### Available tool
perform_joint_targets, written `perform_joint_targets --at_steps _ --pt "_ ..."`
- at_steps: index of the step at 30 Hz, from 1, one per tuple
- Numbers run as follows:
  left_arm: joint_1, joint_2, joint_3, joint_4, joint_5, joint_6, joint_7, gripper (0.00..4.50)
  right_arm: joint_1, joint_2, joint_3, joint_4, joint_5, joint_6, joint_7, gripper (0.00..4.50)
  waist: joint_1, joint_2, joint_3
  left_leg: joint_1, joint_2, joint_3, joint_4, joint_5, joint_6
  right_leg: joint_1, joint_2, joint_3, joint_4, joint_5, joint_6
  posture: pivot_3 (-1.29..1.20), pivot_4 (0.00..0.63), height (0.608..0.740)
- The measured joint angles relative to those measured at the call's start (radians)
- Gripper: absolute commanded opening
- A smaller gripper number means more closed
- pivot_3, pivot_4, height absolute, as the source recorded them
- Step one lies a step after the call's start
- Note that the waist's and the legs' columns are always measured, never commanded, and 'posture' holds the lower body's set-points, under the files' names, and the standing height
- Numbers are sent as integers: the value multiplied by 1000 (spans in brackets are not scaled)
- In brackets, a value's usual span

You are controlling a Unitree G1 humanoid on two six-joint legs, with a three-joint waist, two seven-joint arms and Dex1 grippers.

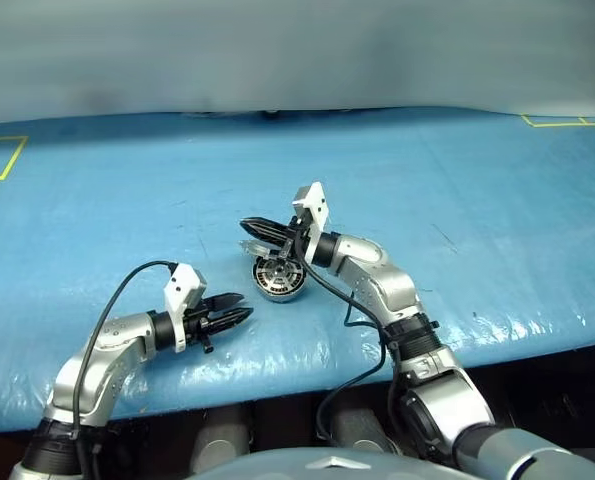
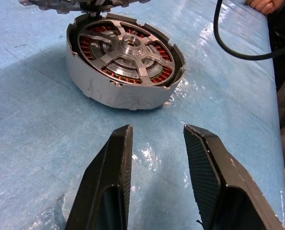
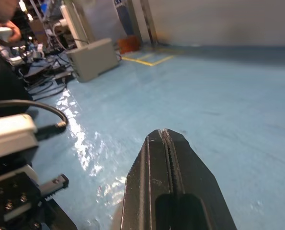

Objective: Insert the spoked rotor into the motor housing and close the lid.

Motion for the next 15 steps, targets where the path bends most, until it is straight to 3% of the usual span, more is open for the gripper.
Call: perform_joint_targets --at_steps 6,15 --pt "11 0 0 0 0 0 18 1768 3 -10 36 8 -25 -6 52 0 -3 0 0 1 0 0 -1 0 0 0 1 0 0 1 6 0 150 740" --pt "23 0 1 -1 -2 -3 15 1768 83 -68 110 -31 -108 -12 71 0 -4 0 0 2 1 0 -1 0 -1 1 0 0 0 -2 1 0 150 740"
